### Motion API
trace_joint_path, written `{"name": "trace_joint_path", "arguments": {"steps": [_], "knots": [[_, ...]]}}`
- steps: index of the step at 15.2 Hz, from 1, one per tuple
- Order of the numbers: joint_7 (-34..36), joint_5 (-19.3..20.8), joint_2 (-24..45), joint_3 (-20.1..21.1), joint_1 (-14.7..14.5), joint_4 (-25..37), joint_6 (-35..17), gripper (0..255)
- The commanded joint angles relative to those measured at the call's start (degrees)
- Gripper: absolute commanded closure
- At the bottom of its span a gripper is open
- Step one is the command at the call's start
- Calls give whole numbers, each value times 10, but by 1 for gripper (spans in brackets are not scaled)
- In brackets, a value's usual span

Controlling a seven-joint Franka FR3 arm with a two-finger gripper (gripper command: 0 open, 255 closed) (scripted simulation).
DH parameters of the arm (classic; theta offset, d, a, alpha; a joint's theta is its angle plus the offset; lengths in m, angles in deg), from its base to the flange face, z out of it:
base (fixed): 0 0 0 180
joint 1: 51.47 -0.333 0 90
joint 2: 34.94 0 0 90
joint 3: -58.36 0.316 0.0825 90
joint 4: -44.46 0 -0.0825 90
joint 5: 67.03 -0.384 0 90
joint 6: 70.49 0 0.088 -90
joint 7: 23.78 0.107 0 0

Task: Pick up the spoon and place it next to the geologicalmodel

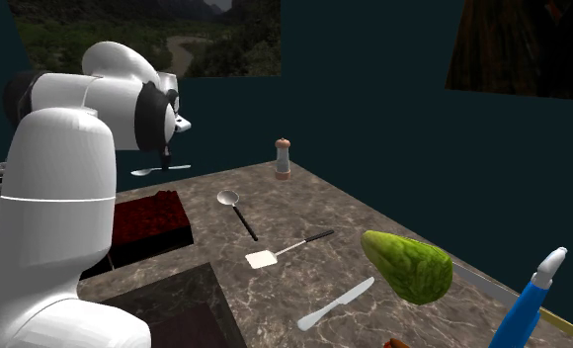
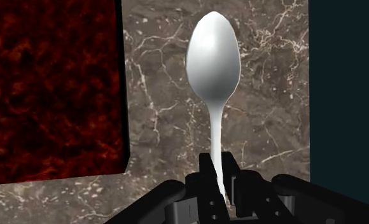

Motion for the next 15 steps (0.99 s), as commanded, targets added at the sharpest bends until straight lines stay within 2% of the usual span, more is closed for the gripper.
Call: {"name": "trace_joint_path", "arguments": {"steps": [1,15], "knots": [[-2,0,2,-1,1,-11,-13,255],[-7,10,32,-8,-1,-77,-106,255]]}}
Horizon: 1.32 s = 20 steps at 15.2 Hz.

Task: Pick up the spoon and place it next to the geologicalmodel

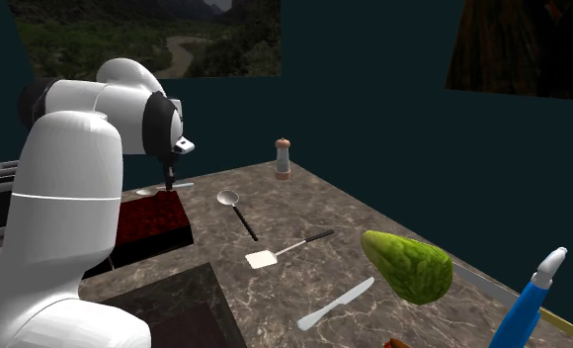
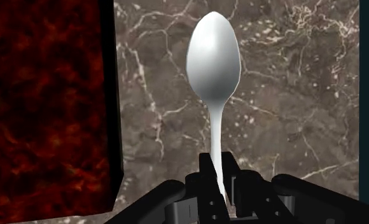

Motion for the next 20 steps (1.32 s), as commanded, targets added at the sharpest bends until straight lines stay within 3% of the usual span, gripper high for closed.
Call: {"name": "trace_joint_path", "arguments": {"steps": [1,6,14,15,20], "knots": [[-1,2,5,-1,-1,-7,-13,255],[-1,7,21,-5,-3,-23,-43,255],[-1,7,21,-5,-3,-23,-43,255],[-1,7,21,-5,-3,-23,-43,0],[-1,7,21,-5,-3,-23,-43,0]]}}
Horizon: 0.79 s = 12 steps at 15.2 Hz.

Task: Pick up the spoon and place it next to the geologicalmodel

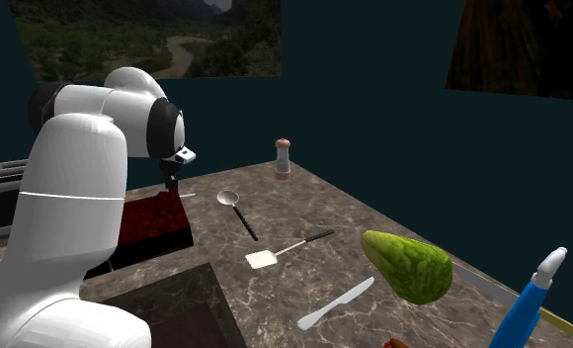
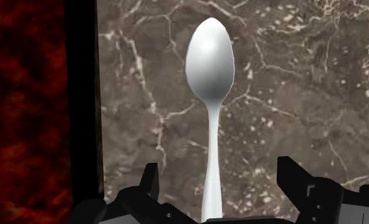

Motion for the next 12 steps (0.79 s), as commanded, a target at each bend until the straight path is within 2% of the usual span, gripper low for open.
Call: {"name": "trace_joint_path", "arguments": {"steps": [1,4,12], "knots": [[-2,-4,-11,2,4,4,15,0],[-8,-14,-37,7,14,20,57,0],[-8,-14,-37,7,14,20,57,0]]}}
